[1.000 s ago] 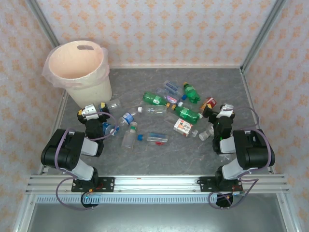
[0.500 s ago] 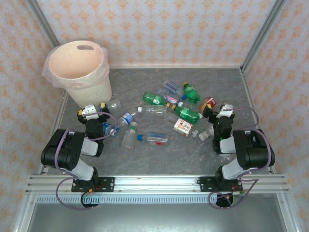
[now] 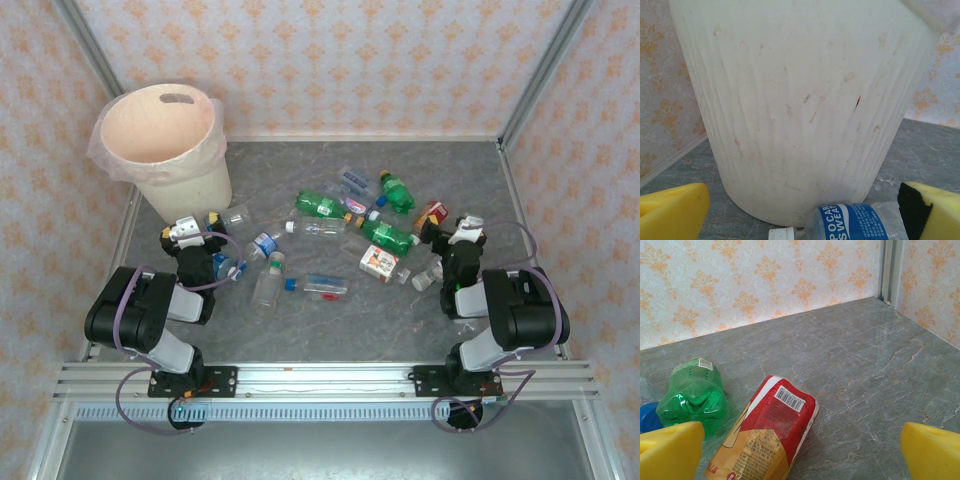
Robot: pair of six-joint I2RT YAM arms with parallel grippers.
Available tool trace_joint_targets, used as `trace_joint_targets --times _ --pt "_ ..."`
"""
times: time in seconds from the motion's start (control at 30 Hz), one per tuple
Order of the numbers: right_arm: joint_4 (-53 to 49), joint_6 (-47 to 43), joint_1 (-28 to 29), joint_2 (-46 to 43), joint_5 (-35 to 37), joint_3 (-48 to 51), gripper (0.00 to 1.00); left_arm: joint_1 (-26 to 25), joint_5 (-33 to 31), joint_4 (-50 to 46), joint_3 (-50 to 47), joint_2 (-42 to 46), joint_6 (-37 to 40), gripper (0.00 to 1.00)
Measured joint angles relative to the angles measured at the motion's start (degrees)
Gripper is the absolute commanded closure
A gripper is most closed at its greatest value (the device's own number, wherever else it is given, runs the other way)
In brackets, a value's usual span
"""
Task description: Put the plastic bottles in the bin
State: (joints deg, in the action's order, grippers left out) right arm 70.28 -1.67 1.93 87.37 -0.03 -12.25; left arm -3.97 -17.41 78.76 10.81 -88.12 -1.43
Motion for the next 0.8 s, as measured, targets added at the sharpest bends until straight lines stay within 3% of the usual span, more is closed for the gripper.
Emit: trace_joint_targets --times 0.3,0.43,0.53,0.67,0.8 --pt "0.00 0.07 0.00 0.00 0.07 0.00 0.00 0.39 0.04 -0.28 0.00 0.26 -0.04 0.00" --pt "-0.90 0.07 0.00 -2.01 0.46 0.15 0.00 0.37 -1.31 -5.40 0.11 6.10 -0.42 0.00" --pt "-6.32 0.76 0.13 -8.76 1.44 -0.13 0.00 0.33 -5.20 -13.62 1.81 14.29 -3.10 0.00" --pt "-16.22 6.08 0.15 -17.84 4.52 -3.50 0.00 0.39 -11.06 -32.48 8.61 25.59 -15.56 0.00" --pt "-25.35 14.82 0.15 -24.70 6.03 -7.37 0.00 0.37 -10.93 -46.90 12.81 34.12 -27.23 0.00"
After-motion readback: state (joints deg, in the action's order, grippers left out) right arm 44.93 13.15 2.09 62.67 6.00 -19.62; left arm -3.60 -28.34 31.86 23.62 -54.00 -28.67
